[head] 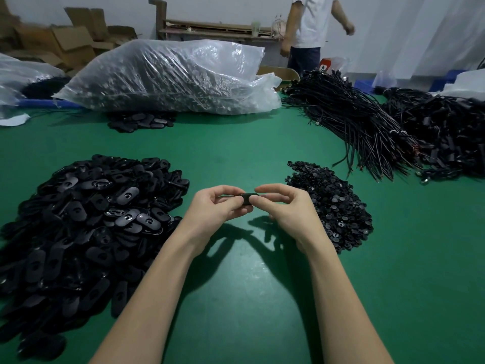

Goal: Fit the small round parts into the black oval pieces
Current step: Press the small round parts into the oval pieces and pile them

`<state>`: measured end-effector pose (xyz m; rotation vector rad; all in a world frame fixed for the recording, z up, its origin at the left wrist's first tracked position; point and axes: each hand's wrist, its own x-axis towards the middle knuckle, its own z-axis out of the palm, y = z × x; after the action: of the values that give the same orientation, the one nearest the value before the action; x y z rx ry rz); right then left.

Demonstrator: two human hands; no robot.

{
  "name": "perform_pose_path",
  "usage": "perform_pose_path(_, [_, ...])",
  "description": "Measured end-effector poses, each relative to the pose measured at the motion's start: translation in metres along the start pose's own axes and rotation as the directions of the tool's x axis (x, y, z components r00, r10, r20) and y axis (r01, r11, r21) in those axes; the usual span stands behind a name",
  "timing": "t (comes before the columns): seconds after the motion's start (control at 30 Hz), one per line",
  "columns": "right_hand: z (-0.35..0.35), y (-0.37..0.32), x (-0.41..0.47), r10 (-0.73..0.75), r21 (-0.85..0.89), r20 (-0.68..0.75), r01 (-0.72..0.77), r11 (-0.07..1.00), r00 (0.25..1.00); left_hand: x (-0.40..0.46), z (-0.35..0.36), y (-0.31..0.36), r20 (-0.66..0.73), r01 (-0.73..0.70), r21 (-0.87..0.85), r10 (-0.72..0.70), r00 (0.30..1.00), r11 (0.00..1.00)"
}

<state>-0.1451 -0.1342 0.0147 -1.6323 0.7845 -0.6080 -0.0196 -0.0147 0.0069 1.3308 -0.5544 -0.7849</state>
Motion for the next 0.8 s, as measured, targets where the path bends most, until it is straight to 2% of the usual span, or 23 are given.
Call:
perform_pose_path(0.13, [-0.0006, -0.0010, -0.0018, 0.004, 0.005, 0.072, -0.004, 1.000, 0.997, -0.0013, -0.0029, 0.0017, 0.044, 0.026, -0.036, -0.024, 0.999, 0.999])
perform_pose_path(0.27, [-0.0015, -0.0022, -0.0021, 0.033, 0.111, 0.128, -0.048, 0.993, 0.991, -0.0025, -0.0035, 0.0018, 0.069, 0.035, -0.036, -0.033, 0.997, 0.999])
perform_pose_path(0.37, [-0.0031, -0.0019, -0.0013, 0.029, 0.158, 0.139, -0.051, 0.986, 0.990, -0.0026, -0.0025, 0.0018, 0.065, 0.025, -0.021, -0.023, 0.998, 0.999])
perform_pose_path(0.5, [-0.0022, -0.0015, -0.0012, 0.017, 0.138, 0.123, -0.034, 0.990, 0.992, -0.0031, -0.0033, 0.0028, 0.072, 0.008, 0.031, -0.011, 0.997, 0.999])
perform_pose_path(0.63, [-0.0031, -0.0021, -0.0030, 0.031, 0.182, 0.192, -0.066, 0.981, 0.981, -0.0033, -0.0071, 0.0030, 0.066, 0.020, -0.001, -0.019, 0.998, 1.000])
perform_pose_path(0.8, [0.0016, -0.0032, -0.0016, 0.052, 0.128, 0.123, -0.068, 0.990, 0.991, -0.0023, -0.0044, 0.0008, 0.048, 0.003, 0.060, -0.006, 0.999, 0.998])
